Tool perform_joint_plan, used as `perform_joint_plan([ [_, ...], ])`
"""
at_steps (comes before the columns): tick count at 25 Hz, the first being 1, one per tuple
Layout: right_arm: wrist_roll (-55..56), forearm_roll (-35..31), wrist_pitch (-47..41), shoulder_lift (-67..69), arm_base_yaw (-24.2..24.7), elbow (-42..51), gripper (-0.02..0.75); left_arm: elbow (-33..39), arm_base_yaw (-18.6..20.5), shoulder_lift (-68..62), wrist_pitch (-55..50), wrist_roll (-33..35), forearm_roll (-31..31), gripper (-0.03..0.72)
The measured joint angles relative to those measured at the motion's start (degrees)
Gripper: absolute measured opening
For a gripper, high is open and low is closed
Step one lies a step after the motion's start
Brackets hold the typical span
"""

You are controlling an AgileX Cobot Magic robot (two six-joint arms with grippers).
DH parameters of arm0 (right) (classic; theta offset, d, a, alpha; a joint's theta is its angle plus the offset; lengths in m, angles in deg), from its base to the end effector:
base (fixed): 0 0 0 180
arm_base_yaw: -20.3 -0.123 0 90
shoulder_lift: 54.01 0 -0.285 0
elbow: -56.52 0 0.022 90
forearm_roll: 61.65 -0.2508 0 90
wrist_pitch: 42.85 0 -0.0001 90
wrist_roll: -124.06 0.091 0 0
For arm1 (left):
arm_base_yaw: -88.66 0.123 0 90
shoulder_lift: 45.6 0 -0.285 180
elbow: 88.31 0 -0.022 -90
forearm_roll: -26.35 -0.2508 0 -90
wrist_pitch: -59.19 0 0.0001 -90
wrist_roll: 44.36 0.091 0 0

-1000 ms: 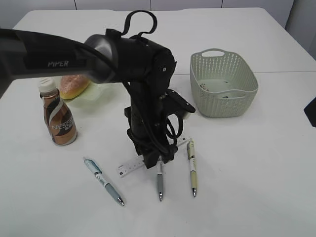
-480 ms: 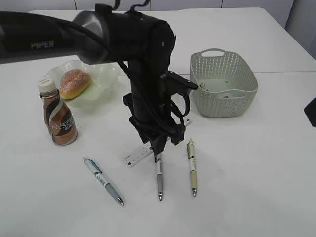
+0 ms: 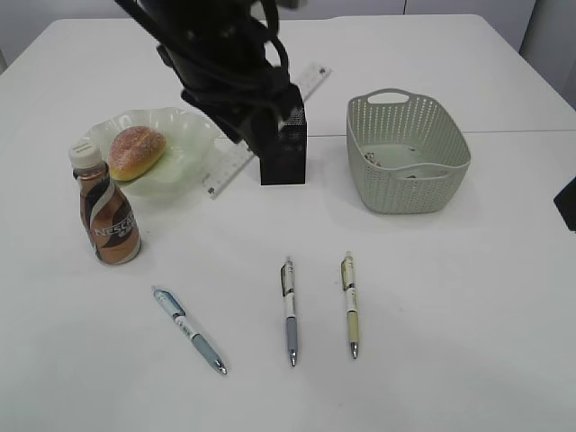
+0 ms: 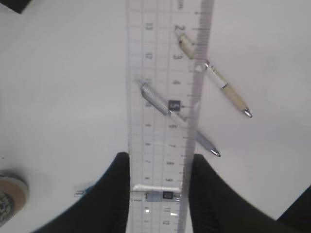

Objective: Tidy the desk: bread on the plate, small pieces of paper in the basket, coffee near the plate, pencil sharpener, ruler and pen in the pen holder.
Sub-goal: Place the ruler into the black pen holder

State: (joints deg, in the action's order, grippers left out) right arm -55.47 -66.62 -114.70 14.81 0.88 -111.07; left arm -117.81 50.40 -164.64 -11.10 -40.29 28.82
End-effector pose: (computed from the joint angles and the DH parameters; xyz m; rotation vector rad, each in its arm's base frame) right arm 0.1697 0.0678 0.3679 -0.4323 2.6500 0.2286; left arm 0.3277 -0.2631 0.3108 1.0052 2.6247 -0.2049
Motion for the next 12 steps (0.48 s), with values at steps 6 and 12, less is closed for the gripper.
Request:
perform_joint_plan([
  [6,0.0,0.0,0.0,0.0,0.0,0.0,0.447,0.75,1.27,10.16,2.52,0.0,0.23,0.232],
  [12,0.0,0.0,0.0,0.0,0.0,0.0,0.447,10.28,3.66,20.65,17.71,0.0,-1.94,0.232],
])
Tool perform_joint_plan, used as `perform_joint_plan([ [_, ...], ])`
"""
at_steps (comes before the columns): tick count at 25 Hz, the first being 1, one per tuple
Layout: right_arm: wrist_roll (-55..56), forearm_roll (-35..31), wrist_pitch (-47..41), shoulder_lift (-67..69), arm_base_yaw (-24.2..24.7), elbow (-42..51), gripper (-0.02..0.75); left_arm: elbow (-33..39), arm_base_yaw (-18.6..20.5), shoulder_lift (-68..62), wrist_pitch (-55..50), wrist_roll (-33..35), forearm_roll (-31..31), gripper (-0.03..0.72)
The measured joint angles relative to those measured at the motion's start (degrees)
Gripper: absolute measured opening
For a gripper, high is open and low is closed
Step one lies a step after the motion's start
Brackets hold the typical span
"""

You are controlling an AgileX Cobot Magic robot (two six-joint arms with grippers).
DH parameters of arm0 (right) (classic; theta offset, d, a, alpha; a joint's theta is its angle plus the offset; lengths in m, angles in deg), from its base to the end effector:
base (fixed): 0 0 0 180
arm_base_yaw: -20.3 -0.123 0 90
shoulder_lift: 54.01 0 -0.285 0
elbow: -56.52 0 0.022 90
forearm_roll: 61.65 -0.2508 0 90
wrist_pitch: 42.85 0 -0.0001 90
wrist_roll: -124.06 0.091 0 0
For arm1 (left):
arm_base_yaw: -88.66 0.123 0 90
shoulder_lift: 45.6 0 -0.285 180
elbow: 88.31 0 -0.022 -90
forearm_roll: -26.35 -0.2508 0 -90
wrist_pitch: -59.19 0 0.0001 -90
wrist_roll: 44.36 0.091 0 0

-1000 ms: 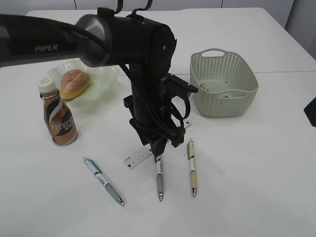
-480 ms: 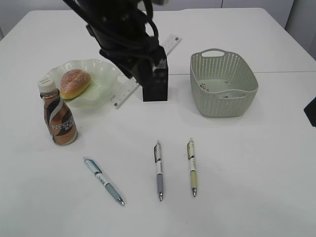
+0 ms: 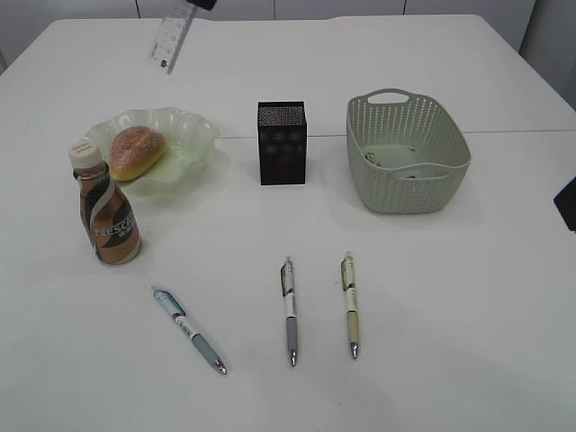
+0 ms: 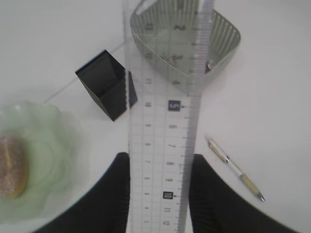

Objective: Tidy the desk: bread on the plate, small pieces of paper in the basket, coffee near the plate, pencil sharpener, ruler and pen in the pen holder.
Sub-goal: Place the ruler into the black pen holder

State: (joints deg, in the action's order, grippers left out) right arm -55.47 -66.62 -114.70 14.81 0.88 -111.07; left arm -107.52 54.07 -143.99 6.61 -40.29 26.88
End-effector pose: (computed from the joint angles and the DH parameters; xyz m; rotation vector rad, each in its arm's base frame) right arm 0.1697 0.0678 0.3679 -0.4323 2.6500 0.2286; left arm 0.2891 -0.2002 0.4130 0.7642 2.1867 -0.2840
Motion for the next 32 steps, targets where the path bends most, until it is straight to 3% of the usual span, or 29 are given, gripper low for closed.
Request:
perform_joint_plan([
  [3,0.0,0.0,0.0,0.0,0.0,0.0,0.447,9.67,1.54,4.84,12.54,0.0,-0.53,0.232],
  [8,0.0,0.0,0.0,0.0,0.0,0.0,0.447,25.78,2.77,8.01,44.69,0.0,-0.53,0.232],
  [12,0.0,0.0,0.0,0.0,0.0,0.0,0.447,30.58,2.9,3.72,64.32,0.0,-0.53,0.232],
  [16,0.1,-0.22,0.0,0.0,0.0,0.0,0.447,30.72,3.0,-4.11,80.41,0.0,-0.53,0.232],
  [21,0.1,-0.33,0.0,0.0,0.0,0.0,0.447,28.08,3.0,-14.9,91.52,0.0,0.25,0.232],
  [32,0.1,-0.42,0.0,0.0,0.0,0.0,0.448,11.19,4.46,-36.02,94.11,0.0,1.5,0.233],
])
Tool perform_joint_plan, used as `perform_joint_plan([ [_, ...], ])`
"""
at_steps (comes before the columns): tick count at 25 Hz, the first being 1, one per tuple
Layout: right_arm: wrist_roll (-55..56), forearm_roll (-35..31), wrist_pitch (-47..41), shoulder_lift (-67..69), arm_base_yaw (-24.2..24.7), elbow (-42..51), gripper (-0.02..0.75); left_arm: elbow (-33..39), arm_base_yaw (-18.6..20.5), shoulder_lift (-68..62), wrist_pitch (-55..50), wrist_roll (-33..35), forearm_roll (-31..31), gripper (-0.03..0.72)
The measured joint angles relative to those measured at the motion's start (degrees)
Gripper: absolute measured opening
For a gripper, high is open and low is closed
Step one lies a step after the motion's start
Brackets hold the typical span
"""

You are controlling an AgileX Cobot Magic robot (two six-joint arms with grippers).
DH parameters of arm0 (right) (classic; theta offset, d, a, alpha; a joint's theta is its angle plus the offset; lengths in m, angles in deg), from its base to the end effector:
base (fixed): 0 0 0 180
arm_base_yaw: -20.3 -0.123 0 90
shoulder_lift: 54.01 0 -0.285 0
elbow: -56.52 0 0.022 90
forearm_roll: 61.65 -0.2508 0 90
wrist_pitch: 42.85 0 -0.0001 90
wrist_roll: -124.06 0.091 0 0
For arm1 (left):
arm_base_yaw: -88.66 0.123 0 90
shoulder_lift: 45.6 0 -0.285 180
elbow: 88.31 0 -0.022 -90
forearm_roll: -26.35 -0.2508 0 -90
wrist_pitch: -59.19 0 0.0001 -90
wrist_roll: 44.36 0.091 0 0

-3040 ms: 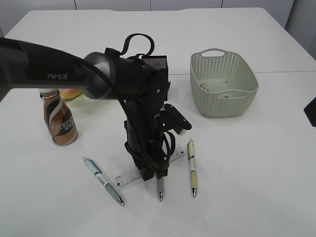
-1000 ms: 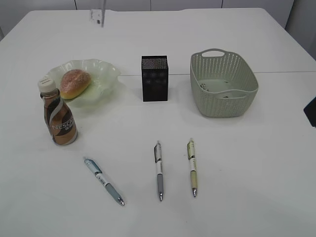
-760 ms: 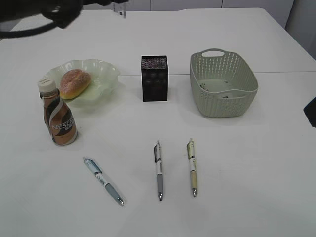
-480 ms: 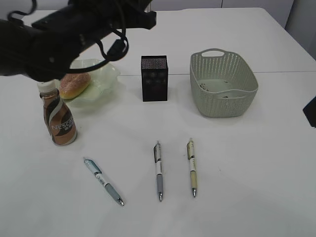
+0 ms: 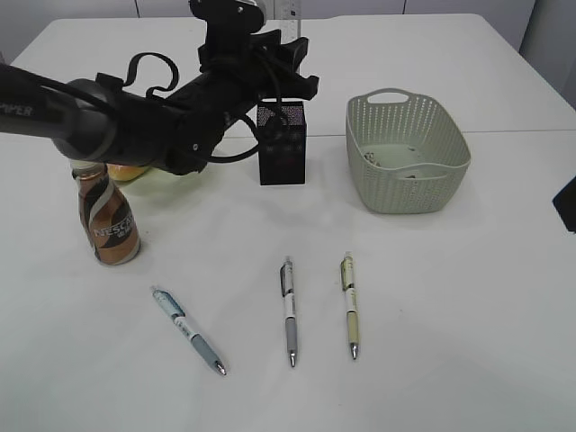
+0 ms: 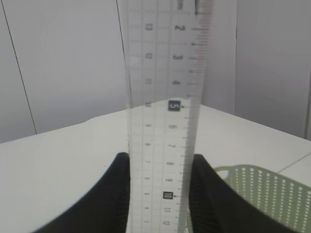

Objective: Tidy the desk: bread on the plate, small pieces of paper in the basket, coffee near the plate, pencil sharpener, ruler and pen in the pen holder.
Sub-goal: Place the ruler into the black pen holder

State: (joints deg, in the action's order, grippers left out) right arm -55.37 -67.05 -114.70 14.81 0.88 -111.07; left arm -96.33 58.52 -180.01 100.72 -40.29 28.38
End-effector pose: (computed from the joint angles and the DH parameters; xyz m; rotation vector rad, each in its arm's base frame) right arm 0.1695 0.0684 0.3679 -0.4293 2.6511 0.2394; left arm 0.4378 -0.2517 0.2035 0.4016 1.4374 -0.3721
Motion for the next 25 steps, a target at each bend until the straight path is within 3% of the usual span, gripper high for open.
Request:
perform_joint_plan([
  [6,-0.1,0.0,0.0,0.0,0.0,0.0,0.447,-6.79,1.59,-4.19,-3.36,-0.24,0.99,0.233],
  [25,-0.1,0.0,0.0,0.0,0.0,0.0,0.447,-7.48,2.01,-10.04,-3.84,-0.35,1.07,0.233],
])
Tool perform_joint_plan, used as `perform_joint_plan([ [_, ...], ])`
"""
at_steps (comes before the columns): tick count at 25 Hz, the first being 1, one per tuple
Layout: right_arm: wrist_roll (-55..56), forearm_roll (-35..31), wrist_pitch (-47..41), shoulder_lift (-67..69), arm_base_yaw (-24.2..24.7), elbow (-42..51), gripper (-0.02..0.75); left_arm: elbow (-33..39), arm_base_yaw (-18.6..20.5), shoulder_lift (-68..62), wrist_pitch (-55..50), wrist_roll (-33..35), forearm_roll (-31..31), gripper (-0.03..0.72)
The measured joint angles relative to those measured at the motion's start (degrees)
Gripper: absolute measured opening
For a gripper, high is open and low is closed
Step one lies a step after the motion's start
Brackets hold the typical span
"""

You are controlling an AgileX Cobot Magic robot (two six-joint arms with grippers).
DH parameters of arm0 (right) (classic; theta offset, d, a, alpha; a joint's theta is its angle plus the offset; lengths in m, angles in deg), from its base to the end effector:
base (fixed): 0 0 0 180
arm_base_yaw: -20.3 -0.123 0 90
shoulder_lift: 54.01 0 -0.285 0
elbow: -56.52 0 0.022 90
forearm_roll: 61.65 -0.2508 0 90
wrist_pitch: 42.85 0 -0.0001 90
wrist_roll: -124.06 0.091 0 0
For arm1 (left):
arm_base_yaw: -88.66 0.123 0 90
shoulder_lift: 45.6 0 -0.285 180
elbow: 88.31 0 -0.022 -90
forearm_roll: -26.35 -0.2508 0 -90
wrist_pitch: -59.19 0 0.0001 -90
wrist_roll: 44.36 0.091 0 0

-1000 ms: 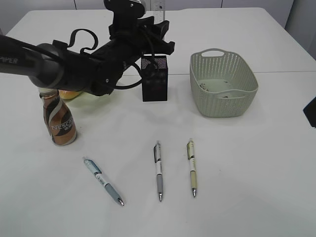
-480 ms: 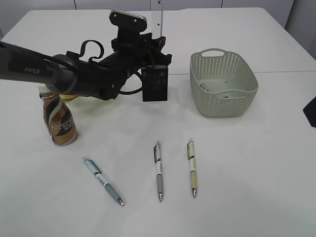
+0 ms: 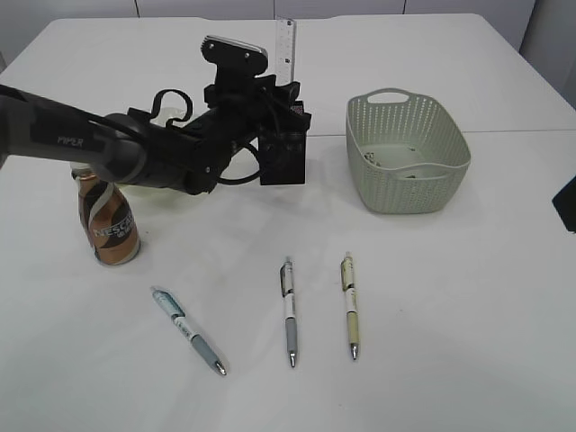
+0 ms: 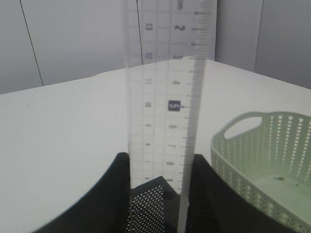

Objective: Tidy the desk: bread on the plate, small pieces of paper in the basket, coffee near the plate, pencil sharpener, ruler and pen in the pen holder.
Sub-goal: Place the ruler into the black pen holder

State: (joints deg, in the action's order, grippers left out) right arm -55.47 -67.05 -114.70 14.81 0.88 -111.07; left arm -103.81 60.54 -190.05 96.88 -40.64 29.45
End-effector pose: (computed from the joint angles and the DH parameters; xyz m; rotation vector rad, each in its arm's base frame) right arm 0.1695 0.0684 0.3679 -0.4316 2.6506 0.2388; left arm 0.4703 -0.2479 0.1460 0.3816 1.5577 -0.3382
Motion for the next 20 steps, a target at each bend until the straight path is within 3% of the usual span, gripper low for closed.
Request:
perform_joint_plan([
  [20,0.0,0.0,0.0,0.0,0.0,0.0,0.447,-5.37,0.0,-3.63,-4.92,-0.3,0.0,0.233],
])
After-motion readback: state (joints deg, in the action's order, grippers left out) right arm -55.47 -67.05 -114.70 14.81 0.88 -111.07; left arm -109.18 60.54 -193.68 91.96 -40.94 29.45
